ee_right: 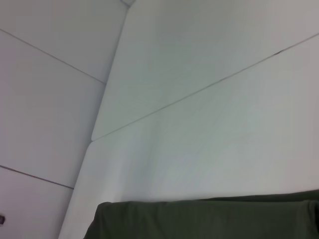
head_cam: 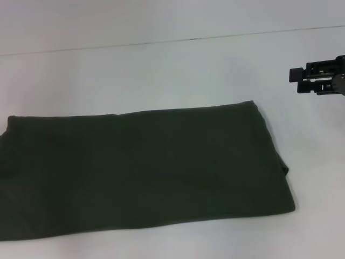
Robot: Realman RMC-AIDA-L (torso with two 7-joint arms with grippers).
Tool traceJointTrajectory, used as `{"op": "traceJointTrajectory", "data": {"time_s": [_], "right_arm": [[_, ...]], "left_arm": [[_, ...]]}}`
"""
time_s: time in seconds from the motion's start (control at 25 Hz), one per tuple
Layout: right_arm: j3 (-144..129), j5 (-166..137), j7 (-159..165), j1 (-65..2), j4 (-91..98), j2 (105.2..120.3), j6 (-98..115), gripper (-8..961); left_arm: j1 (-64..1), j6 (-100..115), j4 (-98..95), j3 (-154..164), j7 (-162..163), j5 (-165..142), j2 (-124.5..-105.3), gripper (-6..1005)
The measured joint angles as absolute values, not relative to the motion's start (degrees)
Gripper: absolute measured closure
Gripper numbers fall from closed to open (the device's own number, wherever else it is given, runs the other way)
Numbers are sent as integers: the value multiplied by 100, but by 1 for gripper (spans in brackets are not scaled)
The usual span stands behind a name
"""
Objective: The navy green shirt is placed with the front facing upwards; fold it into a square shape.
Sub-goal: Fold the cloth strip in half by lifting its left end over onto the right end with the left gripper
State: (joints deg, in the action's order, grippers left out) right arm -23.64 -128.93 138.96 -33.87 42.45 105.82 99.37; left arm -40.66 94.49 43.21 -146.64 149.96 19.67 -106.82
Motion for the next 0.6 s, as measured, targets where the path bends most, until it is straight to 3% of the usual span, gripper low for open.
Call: {"op": "traceJointTrajectory", "data": {"time_s": [0.6], "right_arm": [[-2365, -12920, 13896, -3383, 4244, 10582, 9922, 326]], "left_arm": [[-4051, 10200, 4479, -15102, 14488, 2404, -10609, 933]]}}
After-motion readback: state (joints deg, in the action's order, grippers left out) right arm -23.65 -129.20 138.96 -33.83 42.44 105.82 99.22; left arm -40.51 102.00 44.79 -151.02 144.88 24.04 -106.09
